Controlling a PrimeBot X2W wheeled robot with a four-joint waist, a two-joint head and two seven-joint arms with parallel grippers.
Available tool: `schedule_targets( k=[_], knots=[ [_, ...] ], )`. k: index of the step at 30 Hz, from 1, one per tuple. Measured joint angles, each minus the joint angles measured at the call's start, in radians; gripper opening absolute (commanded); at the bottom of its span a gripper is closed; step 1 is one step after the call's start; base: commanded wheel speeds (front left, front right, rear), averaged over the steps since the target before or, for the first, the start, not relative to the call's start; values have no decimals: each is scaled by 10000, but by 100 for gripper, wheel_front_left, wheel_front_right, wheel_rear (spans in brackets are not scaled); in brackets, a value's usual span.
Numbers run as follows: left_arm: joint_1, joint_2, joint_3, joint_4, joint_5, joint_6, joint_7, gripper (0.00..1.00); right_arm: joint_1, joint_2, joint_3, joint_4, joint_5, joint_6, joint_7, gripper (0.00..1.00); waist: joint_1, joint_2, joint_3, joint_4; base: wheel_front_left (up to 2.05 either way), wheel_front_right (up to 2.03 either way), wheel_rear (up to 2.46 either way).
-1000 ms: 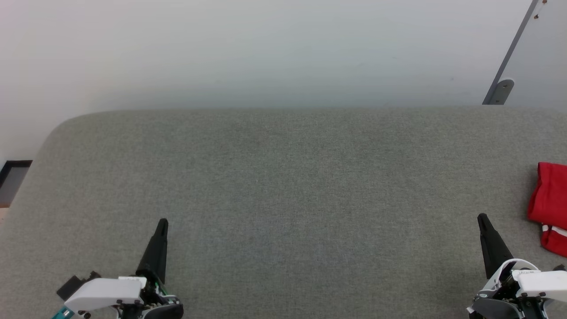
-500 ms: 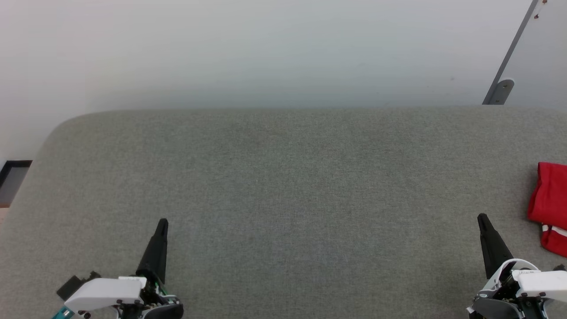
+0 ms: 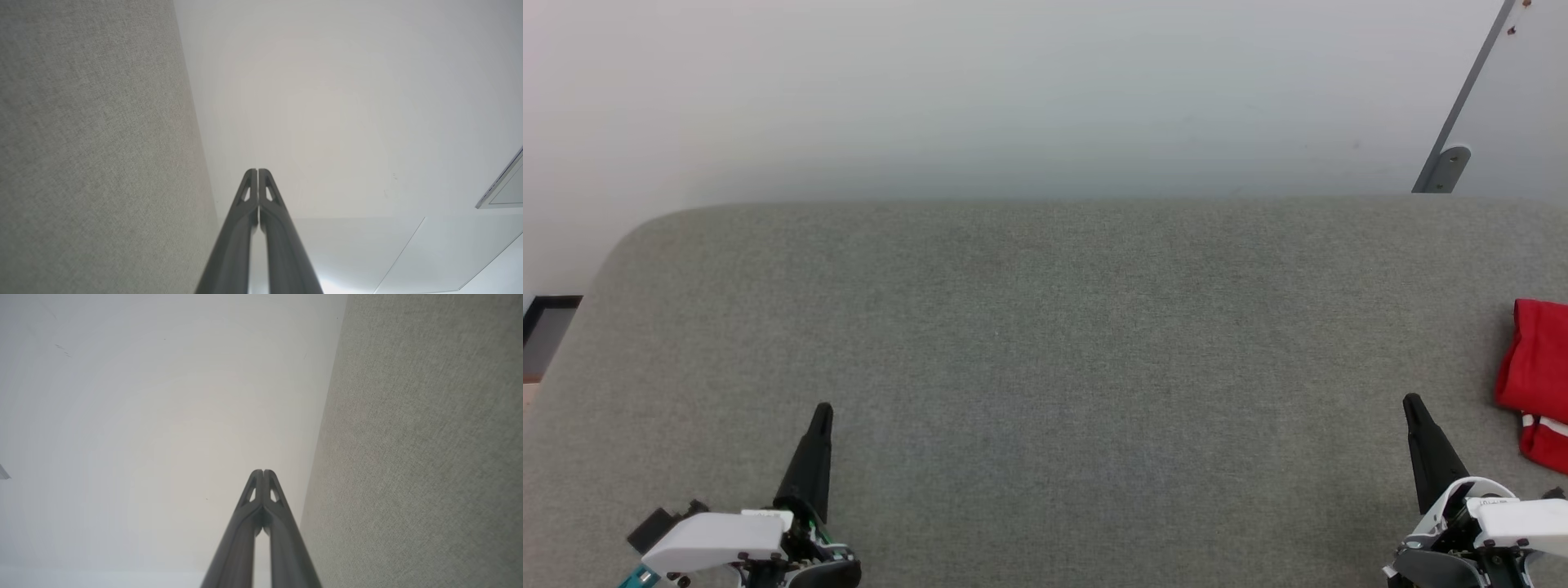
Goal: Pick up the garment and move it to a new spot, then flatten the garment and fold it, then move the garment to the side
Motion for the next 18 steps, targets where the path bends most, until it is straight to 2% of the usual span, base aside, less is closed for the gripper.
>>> schedule_targets(
  k=[18],
  knots=[
    [-1, 0, 0, 0, 0, 0, 0, 0, 0, 0, 0, 0, 0, 0, 0, 0, 0, 0, 0, 0, 0, 0, 0]
  ],
)
